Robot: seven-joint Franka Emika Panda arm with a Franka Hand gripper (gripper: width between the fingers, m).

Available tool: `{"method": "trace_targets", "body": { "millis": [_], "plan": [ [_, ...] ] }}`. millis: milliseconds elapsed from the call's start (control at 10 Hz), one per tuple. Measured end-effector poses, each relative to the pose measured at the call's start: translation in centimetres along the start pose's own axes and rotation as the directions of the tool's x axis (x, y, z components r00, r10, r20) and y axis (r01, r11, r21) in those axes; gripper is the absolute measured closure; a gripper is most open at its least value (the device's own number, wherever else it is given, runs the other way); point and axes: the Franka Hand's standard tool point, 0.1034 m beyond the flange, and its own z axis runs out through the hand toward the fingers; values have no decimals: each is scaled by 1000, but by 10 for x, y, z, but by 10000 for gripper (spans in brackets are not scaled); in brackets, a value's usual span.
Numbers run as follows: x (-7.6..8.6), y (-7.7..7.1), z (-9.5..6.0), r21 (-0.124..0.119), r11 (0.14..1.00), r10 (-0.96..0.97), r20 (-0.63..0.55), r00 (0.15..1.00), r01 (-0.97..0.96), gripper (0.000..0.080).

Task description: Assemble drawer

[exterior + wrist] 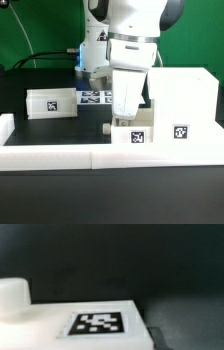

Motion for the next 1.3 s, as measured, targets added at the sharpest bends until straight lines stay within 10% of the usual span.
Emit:
{"method": "trace_targets", "body": {
  "millis": [400, 500, 600, 800, 1300],
  "plan": [
    [0, 0, 0, 0, 1000, 0, 0, 1000, 0, 757],
    [0, 0, -6, 4, 1000, 7, 5, 1000, -7, 535],
    [-1, 2, -15, 7, 1000, 8, 11, 1000, -8, 535],
    [-4, 6, -29, 5, 1000, 12, 17, 1000, -13, 262],
    [-35, 19, -49, -5, 1000, -14, 33, 999, 14, 151]
  ]
}}
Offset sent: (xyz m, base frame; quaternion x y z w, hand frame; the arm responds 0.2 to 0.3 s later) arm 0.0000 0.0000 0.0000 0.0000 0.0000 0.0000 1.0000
